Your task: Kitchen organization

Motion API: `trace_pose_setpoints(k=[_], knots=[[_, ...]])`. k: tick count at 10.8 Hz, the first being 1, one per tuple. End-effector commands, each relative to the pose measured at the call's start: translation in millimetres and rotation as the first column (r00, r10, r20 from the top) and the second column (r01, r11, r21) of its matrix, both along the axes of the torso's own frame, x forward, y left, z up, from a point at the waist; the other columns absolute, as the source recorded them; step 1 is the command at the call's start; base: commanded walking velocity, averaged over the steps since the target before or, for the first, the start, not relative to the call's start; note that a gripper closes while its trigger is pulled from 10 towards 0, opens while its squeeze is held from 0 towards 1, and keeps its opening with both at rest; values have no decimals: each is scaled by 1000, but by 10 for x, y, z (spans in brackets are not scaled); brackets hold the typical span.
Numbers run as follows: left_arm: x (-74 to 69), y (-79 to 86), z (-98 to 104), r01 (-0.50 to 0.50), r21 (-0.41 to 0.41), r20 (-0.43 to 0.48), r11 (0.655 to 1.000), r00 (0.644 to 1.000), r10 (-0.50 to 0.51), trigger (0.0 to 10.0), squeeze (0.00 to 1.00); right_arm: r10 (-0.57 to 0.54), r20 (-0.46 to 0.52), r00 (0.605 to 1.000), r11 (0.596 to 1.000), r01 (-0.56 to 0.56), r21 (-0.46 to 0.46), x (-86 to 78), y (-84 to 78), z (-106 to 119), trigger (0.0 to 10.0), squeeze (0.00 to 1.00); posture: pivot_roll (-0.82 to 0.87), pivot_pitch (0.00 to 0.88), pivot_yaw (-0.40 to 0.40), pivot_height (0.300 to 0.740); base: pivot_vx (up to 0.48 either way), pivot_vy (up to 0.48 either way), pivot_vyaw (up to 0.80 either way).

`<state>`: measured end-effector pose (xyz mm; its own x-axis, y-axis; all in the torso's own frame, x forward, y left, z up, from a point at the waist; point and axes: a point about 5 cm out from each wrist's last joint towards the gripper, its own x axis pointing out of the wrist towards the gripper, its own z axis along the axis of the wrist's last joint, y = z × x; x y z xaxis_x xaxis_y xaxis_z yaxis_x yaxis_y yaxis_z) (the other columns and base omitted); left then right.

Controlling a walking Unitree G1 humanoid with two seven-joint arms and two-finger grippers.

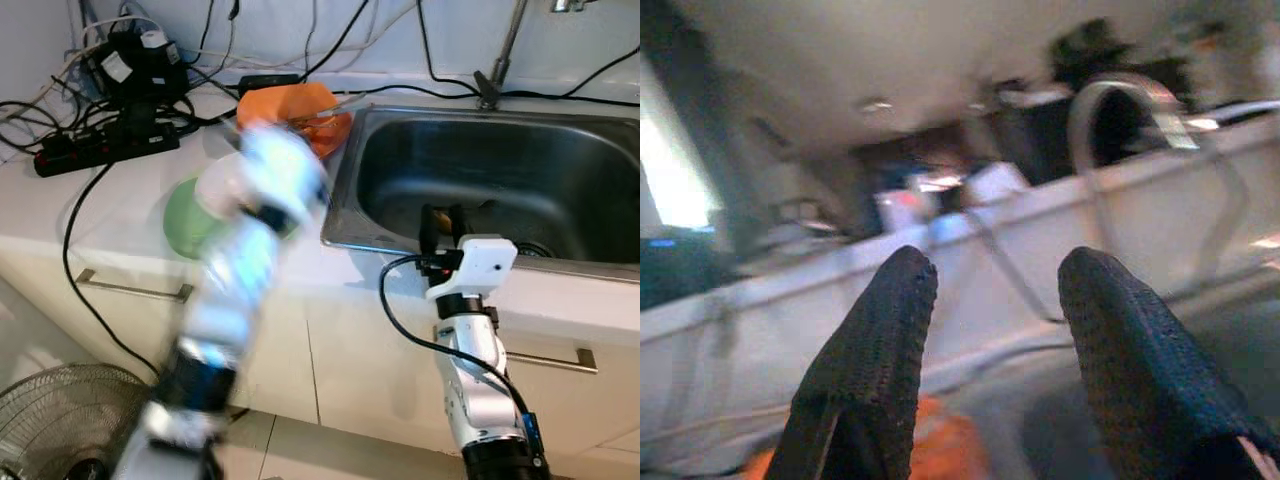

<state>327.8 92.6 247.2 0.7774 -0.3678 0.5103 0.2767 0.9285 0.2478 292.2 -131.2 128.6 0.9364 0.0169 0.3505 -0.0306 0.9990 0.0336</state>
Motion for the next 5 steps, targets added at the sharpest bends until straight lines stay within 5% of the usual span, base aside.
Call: trace_pose_setpoints(k=[1,2,3,5], knots=[[84,231,-6,-97,-16,-43,995,994,97,10000,0,4,-7,1000,1000,-4,-8,16,20,-18,10000,0,52,0,90,740,0,0,0],[125,367,5,-140,-34,-68,989,988,138,10000,0,4,-10,1000,1000,-4,-11,18,23,-24,10000,0,55,0,92,740,0,0,0],[232,780,-75,-251,-68,-198,965,952,234,10000,0,2,-14,1000,1000,-2,-9,28,41,-30,10000,0,59,0,98,740,0,0,0],[273,1071,-211,-341,-40,-312,939,897,312,10000,0,2,-16,1000,1000,-2,-8,37,61,-36,10000,0,63,0,100,740,0,0,0]])
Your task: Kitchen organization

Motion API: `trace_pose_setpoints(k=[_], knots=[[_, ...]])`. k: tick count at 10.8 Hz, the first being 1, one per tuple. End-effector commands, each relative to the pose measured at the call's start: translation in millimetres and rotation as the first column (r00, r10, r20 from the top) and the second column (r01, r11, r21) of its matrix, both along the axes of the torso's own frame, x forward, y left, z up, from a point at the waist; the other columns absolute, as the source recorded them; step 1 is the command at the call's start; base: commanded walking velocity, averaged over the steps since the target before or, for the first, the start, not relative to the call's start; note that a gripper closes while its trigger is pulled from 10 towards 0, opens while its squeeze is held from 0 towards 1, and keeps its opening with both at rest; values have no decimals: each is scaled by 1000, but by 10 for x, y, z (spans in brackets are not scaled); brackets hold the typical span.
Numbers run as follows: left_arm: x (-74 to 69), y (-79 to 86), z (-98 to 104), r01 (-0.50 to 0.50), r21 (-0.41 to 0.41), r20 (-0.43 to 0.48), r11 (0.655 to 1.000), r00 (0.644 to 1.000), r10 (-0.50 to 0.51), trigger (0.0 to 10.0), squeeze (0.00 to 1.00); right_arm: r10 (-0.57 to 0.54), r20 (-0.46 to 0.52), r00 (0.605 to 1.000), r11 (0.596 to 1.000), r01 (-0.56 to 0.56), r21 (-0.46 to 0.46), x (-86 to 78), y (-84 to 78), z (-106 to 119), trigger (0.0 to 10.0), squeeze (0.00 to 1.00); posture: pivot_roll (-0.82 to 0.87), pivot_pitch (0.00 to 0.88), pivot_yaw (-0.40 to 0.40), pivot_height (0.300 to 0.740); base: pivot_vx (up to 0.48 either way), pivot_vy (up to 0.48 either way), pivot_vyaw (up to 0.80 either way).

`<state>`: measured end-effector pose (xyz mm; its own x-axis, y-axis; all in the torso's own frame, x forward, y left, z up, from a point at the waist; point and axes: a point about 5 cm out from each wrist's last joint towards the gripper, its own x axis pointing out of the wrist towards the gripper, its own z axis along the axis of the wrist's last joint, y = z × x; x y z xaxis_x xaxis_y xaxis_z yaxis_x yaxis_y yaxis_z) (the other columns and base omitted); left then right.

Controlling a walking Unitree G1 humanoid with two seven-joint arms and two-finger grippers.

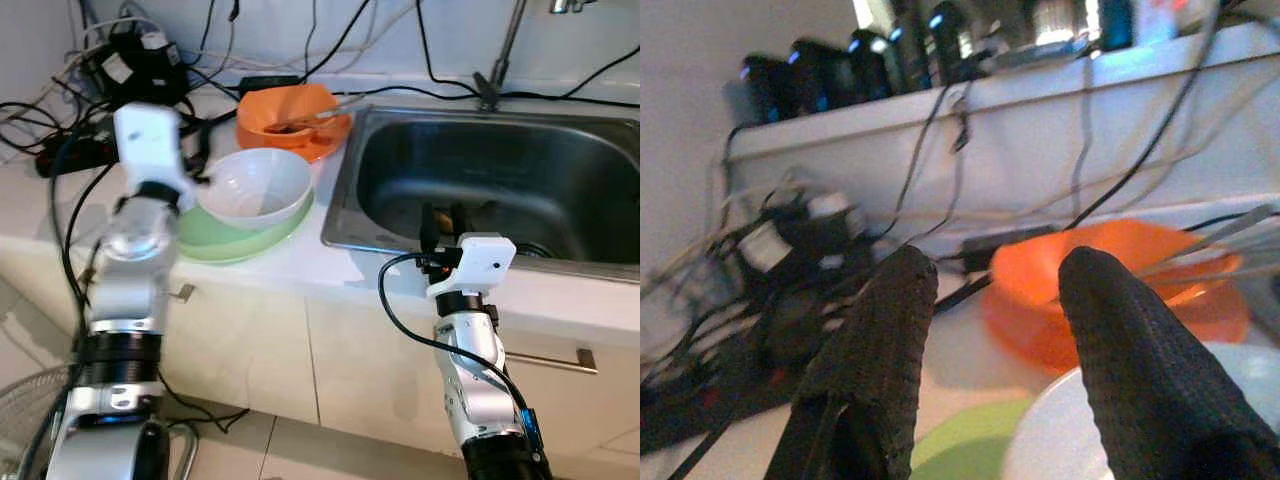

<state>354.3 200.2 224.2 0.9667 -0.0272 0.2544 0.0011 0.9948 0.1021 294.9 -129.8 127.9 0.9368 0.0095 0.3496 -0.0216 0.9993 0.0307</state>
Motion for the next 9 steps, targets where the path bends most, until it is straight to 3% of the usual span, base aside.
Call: trace_pose_setpoints(k=[1,3,4,5,6,8,9], knots=[[-16,152,14,-36,-65,-31,997,999,34,10000,0,13,-20,1000,1000,-14,-3,16,53,-36,10000,0,66,0,99,740,0,0,0],[-59,271,-41,-63,-166,-104,984,994,46,10000,0,16,-30,999,1000,-16,-5,23,55,-60,10000,0,72,0,95,740,0,0,0],[-93,292,-128,-43,-244,-184,969,983,-2,10000,0,19,-31,999,1000,-19,-7,27,60,-59,10000,0,74,0,93,740,0,0,0],[-113,280,-155,2,-310,-205,951,976,-69,10000,761,20,-33,999,1000,-20,-7,31,64,-61,10000,0,78,0,92,740,0,0,0],[-134,263,-154,31,-307,-230,951,967,-106,10000,1000,21,-35,999,1000,-21,-6,35,70,-65,10000,0,82,0,91,740,0,0,0],[-132,377,-182,-51,-277,-273,960,962,-28,10000,1000,27,-42,999,1000,-27,-7,37,91,-82,10000,0,79,0,95,740,0,0,0],[-138,346,-154,-41,-300,-281,953,958,-47,10000,0,30,-44,999,1000,-30,-9,39,94,-85,10000,0,76,0,99,740,0,0,0]])
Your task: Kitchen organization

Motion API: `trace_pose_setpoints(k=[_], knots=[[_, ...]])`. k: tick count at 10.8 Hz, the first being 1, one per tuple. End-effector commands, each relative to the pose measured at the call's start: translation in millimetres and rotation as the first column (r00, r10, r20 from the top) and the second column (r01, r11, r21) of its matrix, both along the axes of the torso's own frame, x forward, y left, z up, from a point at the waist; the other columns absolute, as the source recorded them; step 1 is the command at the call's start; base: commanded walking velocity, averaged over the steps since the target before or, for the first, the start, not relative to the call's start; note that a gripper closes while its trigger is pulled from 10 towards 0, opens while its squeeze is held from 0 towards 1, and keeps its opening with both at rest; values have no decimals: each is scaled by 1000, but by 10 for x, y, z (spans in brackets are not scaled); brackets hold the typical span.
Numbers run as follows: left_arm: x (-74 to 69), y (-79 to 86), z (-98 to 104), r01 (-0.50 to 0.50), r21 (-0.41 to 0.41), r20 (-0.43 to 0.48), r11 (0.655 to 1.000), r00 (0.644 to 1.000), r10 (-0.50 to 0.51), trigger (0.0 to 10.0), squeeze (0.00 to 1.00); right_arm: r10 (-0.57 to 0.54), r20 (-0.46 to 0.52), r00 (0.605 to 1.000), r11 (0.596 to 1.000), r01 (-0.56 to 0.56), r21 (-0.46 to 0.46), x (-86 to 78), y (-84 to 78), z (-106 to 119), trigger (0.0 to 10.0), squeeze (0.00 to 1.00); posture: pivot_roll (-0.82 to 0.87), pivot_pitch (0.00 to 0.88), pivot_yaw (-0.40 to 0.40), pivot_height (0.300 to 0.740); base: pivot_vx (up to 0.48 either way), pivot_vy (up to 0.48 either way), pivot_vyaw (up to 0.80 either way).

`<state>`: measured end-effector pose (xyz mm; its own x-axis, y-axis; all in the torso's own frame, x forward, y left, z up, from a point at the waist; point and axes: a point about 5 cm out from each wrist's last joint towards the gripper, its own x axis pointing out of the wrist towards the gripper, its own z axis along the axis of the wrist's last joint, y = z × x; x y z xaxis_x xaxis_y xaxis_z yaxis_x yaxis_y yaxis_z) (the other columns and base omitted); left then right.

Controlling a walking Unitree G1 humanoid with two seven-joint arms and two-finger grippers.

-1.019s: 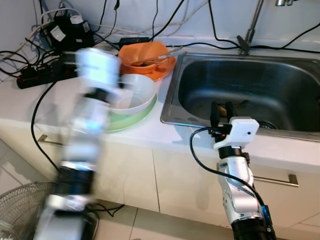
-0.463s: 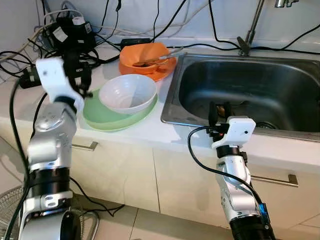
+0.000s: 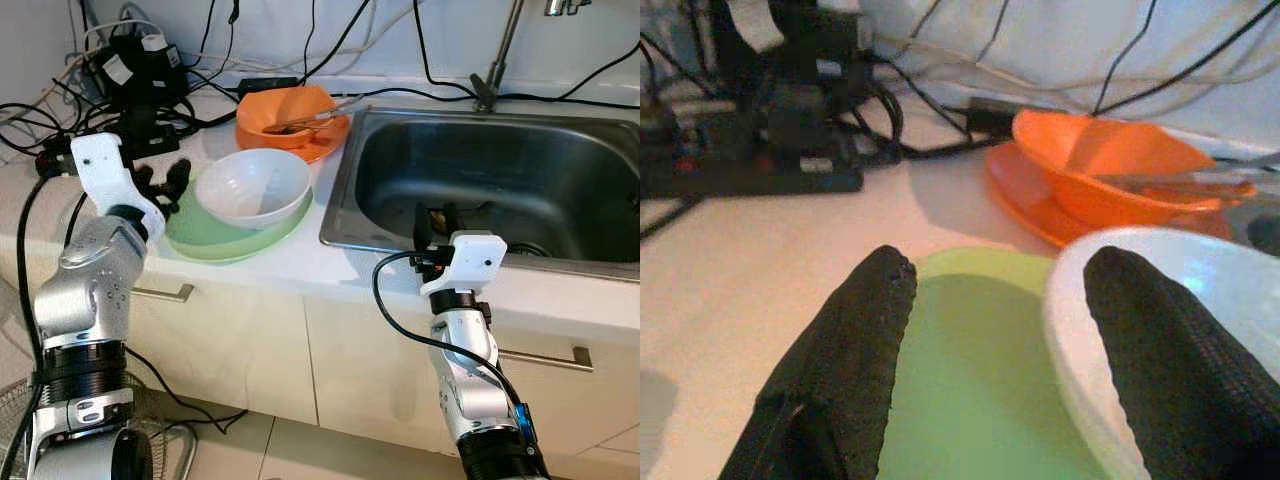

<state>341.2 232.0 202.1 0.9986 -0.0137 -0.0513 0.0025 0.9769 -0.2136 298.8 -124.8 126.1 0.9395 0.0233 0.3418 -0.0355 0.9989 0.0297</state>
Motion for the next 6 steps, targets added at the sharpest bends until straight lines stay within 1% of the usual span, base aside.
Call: trace_pose_setpoints(k=[1,4,5,6], knots=[[-1,5,86,17,-6,17,1000,1000,-17,10000,0,15,-40,999,1000,-15,-8,-4,35,-80,10000,0,75,0,100,740,0,0,0],[-12,-119,35,100,-61,-30,993,994,-102,10000,0,19,-39,999,1000,-20,-11,2,45,-80,10000,0,68,0,104,740,0,0,0],[-8,-135,10,98,-49,-48,994,994,-100,10000,0,21,-39,999,1000,-22,-13,4,49,-81,10000,0,65,0,105,740,0,0,0],[6,-148,-20,90,-65,-70,994,993,-94,10000,0,24,-38,999,1000,-24,-16,5,53,-78,10000,0,63,0,105,740,0,0,0]])
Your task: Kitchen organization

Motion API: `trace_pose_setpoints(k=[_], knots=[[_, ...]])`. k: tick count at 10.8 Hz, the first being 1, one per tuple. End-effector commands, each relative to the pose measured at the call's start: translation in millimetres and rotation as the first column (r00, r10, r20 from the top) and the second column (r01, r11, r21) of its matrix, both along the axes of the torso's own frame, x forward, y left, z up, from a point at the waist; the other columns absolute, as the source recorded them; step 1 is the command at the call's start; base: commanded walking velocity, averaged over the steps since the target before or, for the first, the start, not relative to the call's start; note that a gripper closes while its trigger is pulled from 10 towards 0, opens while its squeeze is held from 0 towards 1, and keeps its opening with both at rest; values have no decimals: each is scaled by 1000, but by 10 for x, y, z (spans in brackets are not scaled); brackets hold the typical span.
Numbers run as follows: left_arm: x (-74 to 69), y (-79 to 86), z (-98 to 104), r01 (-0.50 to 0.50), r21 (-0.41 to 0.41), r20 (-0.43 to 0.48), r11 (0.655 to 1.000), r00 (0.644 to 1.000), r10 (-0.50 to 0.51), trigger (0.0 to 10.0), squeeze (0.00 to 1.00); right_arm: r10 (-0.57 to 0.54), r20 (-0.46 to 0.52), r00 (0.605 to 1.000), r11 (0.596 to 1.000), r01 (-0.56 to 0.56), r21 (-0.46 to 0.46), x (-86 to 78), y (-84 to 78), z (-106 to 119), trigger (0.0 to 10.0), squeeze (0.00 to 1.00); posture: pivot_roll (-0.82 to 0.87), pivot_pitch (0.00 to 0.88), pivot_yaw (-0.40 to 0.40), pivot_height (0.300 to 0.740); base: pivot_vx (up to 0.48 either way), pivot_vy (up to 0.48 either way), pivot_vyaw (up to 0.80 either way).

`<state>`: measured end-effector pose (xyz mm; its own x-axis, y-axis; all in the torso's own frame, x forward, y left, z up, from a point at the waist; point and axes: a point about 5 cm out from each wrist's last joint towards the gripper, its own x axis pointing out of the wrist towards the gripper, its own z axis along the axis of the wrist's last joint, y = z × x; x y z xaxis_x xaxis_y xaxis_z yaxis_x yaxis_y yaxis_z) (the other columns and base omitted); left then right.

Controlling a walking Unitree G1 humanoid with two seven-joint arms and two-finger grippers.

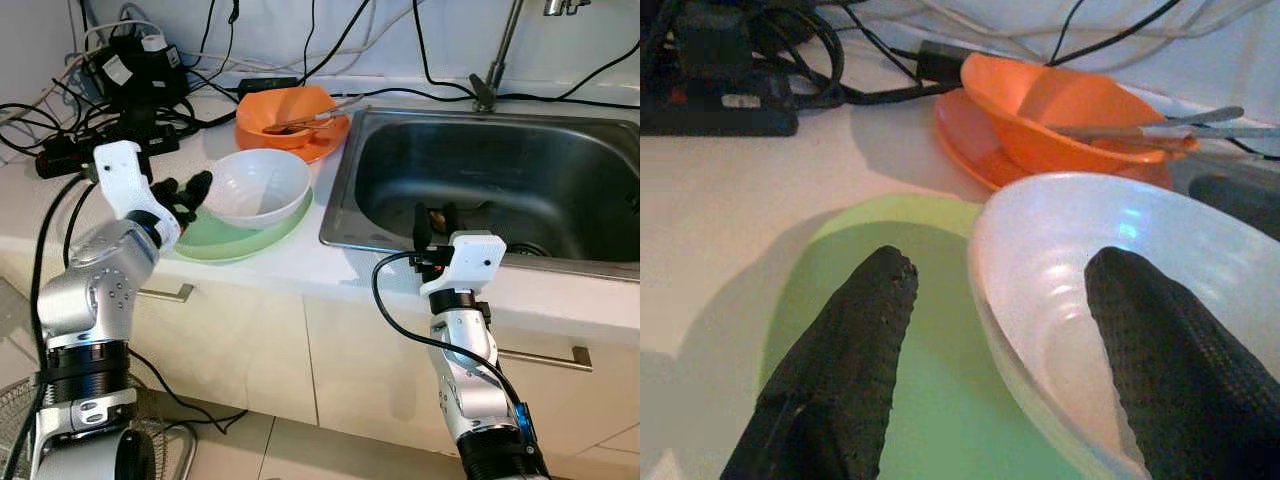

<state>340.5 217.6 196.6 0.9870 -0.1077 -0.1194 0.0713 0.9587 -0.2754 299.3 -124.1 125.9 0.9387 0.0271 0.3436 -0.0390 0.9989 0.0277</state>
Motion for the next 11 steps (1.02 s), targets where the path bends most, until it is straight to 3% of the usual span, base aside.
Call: trace_pose_setpoints(k=[1,4,7,11], knots=[[19,-16,20,-2,-6,-16,1000,1000,2,10000,0,22,-38,999,1000,-23,-16,1,49,-71,10000,0,59,0,106,740,0,0,0],[28,-20,-109,-17,-34,-100,999,995,14,10000,0,25,-34,999,999,-26,-20,3,47,-69,10000,0,47,0,113,740,0,0,0],[22,-163,-298,33,-61,-186,998,982,-43,10000,0,30,-38,999,999,-31,-28,5,65,-76,10000,0,38,0,119,740,0,0,0],[-5,-307,-379,70,-145,-207,987,973,-99,10000,0,27,-42,999,999,-29,-33,3,52,-80,10000,0,39,0,116,740,0,0,0]])
